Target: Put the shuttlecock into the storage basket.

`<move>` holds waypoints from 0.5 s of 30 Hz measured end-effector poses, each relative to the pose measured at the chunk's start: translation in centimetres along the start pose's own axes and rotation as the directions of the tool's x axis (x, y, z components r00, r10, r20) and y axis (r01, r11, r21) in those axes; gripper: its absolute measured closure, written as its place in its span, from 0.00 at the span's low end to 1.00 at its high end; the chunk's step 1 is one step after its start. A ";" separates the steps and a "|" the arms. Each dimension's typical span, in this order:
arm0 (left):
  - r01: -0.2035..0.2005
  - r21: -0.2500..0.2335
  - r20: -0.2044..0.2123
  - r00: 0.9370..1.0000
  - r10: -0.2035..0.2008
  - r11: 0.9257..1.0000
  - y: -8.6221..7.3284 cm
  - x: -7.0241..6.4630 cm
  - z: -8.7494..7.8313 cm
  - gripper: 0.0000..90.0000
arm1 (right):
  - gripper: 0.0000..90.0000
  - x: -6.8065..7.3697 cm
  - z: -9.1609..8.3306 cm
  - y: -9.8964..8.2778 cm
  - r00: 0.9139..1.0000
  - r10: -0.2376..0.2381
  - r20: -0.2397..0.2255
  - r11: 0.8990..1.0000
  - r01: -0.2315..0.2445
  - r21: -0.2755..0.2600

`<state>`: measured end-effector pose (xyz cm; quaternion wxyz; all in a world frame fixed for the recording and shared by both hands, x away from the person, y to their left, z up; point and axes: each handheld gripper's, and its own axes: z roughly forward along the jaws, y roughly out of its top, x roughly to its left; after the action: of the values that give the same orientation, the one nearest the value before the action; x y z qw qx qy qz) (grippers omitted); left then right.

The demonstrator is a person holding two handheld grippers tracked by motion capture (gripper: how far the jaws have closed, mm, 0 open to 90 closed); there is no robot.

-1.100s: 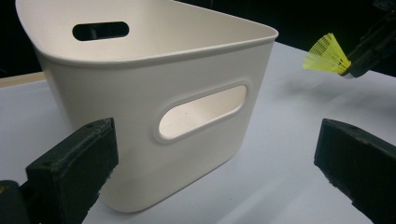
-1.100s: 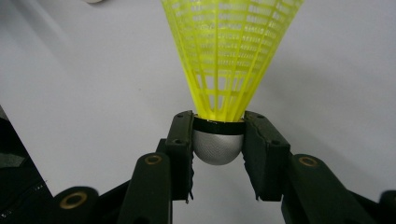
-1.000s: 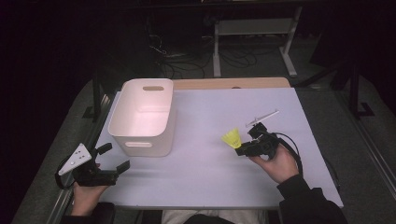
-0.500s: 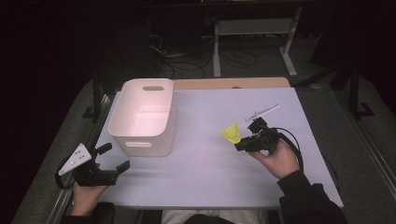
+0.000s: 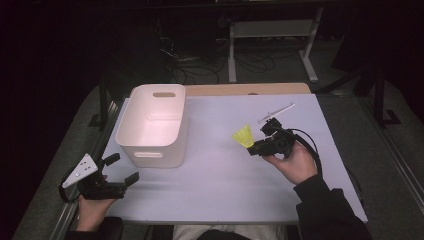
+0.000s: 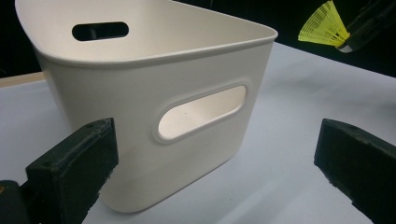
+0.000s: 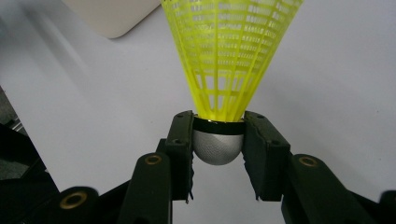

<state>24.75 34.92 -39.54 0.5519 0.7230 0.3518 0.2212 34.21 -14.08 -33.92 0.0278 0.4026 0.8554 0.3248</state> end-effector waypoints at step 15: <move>0.000 0.001 0.000 1.000 0.000 1.000 0.0 0.0 0.0 0.00 | 0.70 -0.1 -0.4 1.2 0.999 -0.032 -0.003 0.999 0.032 0.013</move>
<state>24.75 34.90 -39.55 0.5514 0.7233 0.3521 0.2208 34.94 -13.81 -32.96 0.0292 0.3887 0.8638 0.3192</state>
